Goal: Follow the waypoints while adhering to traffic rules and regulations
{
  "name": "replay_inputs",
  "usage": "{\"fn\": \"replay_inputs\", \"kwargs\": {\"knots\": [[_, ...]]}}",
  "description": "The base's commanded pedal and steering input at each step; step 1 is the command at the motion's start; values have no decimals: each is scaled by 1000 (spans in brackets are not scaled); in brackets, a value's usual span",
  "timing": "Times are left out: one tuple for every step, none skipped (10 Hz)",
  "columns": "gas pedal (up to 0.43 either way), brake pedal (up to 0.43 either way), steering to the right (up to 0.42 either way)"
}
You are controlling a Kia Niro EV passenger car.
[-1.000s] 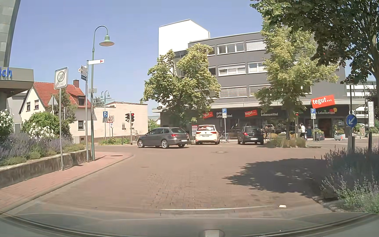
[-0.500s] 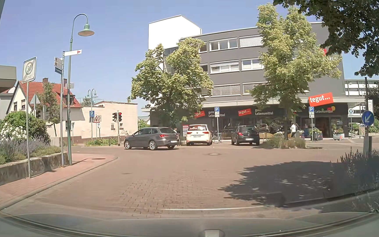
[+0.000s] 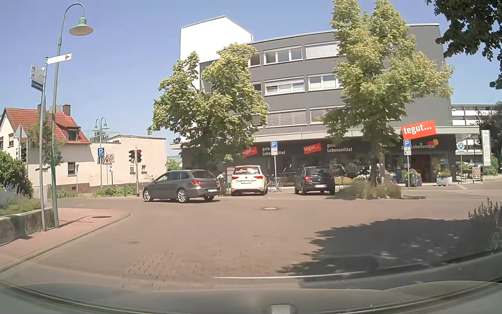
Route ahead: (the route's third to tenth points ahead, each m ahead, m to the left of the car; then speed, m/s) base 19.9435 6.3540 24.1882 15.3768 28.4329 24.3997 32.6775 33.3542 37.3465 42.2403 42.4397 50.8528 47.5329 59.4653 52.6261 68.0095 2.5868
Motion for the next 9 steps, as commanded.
{"fn": "replay_inputs", "kwargs": {"knots": [[0, 98, 128], [0, 85, 127], [0, 73, 127], [0, 73, 125], [0, 73, 125], [0, 79, 126], [0, 91, 129], [0, 104, 133], [0, 110, 138]]}}
